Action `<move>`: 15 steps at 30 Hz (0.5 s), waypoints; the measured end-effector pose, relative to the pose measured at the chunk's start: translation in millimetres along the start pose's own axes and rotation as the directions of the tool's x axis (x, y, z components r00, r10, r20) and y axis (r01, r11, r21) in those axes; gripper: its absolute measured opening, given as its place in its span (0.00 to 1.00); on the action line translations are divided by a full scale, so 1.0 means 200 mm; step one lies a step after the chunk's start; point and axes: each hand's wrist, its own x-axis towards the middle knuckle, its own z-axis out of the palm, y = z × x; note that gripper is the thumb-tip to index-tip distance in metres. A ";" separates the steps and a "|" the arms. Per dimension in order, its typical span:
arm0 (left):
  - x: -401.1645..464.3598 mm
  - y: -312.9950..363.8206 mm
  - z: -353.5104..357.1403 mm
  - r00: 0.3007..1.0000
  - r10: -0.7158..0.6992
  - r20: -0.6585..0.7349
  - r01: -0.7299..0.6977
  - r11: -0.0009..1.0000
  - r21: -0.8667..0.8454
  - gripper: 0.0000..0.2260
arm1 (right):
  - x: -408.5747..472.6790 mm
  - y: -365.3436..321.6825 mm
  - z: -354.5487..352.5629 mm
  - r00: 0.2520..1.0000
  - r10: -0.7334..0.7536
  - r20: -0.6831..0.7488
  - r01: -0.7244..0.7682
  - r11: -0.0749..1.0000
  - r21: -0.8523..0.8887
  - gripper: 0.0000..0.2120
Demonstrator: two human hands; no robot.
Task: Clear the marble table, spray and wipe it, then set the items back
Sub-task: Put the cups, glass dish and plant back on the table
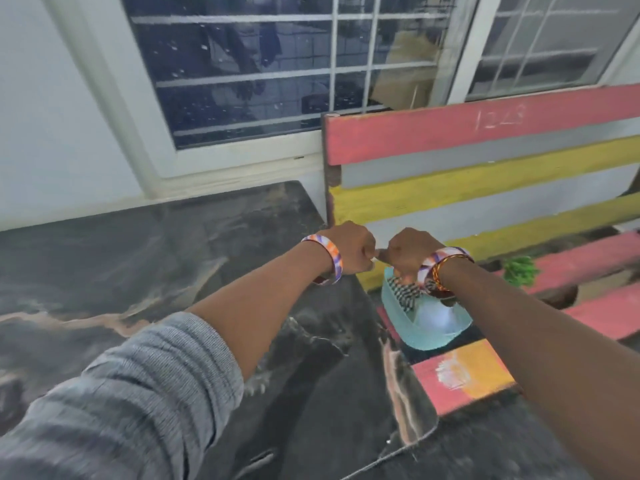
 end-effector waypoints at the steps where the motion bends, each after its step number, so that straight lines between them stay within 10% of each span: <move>1: 0.05 0.03 0.01 1.000 0.007 0.003 -0.007 1.000 0.006 0.13 | 0.01 0.05 -0.01 1.000 -0.015 0.005 0.015 0.999 -0.030 0.17; 15: 0.92 0.38 0.20 0.986 0.022 0.165 -0.043 0.991 0.128 0.13 | 0.35 0.78 -0.07 0.974 0.087 -0.209 -0.080 0.996 0.041 0.21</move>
